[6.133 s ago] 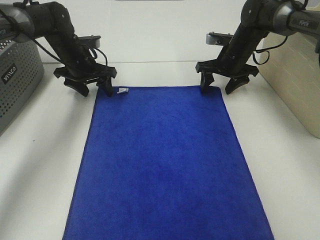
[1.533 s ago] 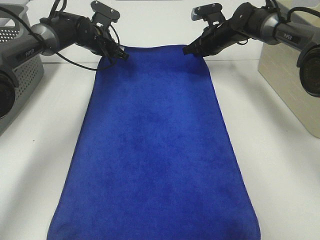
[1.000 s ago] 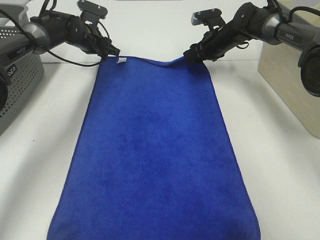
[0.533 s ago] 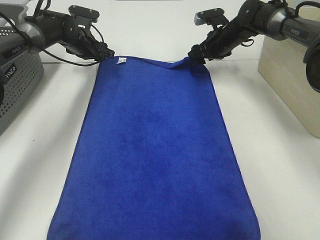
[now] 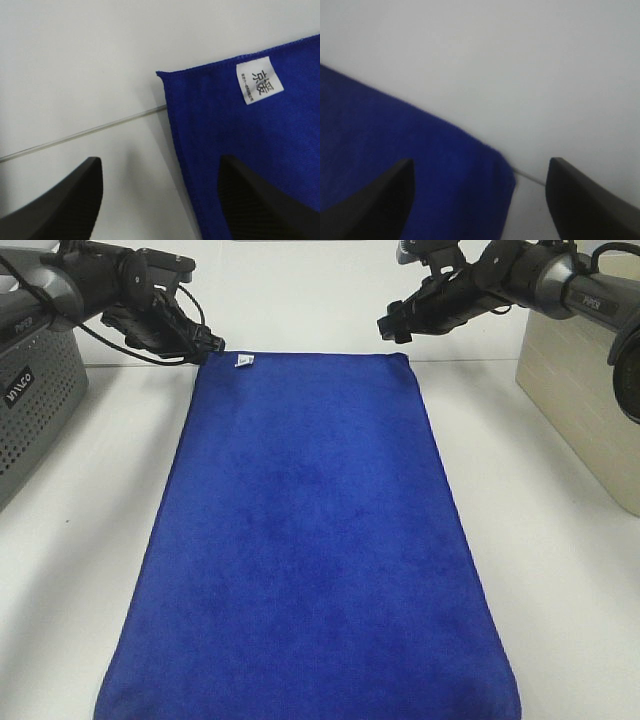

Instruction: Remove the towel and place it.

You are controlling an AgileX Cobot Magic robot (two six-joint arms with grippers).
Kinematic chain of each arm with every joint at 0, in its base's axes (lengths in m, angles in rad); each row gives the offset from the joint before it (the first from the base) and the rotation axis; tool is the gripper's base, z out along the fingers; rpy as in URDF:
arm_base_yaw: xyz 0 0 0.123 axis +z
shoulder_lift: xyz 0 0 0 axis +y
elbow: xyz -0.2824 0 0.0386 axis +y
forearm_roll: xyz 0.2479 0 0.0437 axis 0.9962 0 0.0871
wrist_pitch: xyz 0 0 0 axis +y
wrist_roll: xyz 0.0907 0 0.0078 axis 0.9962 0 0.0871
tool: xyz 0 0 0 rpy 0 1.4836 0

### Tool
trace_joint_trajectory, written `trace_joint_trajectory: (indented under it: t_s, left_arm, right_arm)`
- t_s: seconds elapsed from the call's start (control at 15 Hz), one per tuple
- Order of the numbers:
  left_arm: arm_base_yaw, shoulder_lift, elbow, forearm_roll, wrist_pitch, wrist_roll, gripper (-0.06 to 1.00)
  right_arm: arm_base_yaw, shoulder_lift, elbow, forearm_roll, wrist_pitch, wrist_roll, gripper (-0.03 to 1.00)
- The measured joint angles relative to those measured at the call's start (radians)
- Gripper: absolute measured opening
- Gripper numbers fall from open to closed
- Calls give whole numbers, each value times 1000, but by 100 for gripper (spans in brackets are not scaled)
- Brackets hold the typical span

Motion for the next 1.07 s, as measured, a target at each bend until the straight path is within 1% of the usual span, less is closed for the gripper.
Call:
trace_joint_trajectory:
  t_s: [0.07,0.2,0.33,0.4,0.53,0.6,0.67,0.8,0.87,0.93,1.0,1.07]
  left_arm:
    - [0,0,0,0,14,0,63]
    - [0,0,0,-2,70,0,63]
    - [0,0,-2,-2,142,0,63]
    - [0,0,-41,-3,265,5,63]
    - [0,0,-112,-10,398,5,63]
    - [0,0,-157,-30,472,-2,65]
    - [0,0,-203,-45,502,-20,68]
    - [0,-12,-258,-79,510,-71,74]
    - [0,-28,-264,-110,512,-83,75]
    - [0,-51,-267,-133,514,-85,75]
    - [0,-79,-267,-136,515,-85,75]
    - [0,-105,-268,-137,517,-85,75]
  right_arm:
    - [0,-6,0,-1,29,-12,72]
    - [0,-32,0,-5,145,-69,72]
    - [0,-59,0,-6,253,-79,72]
    - [0,-94,0,-9,367,-41,72]
    - [0,-143,0,-9,483,61,75]
    - [0,-170,0,-10,530,120,78]
    - [0,-197,0,-11,573,183,80]
    - [0,-258,-2,-48,643,297,82]
    - [0,-292,-4,-92,673,355,82]
    - [0,-325,-6,-159,700,418,82]
    - [0,-361,-12,-223,728,465,82]
    - [0,-395,-16,-273,735,491,82]
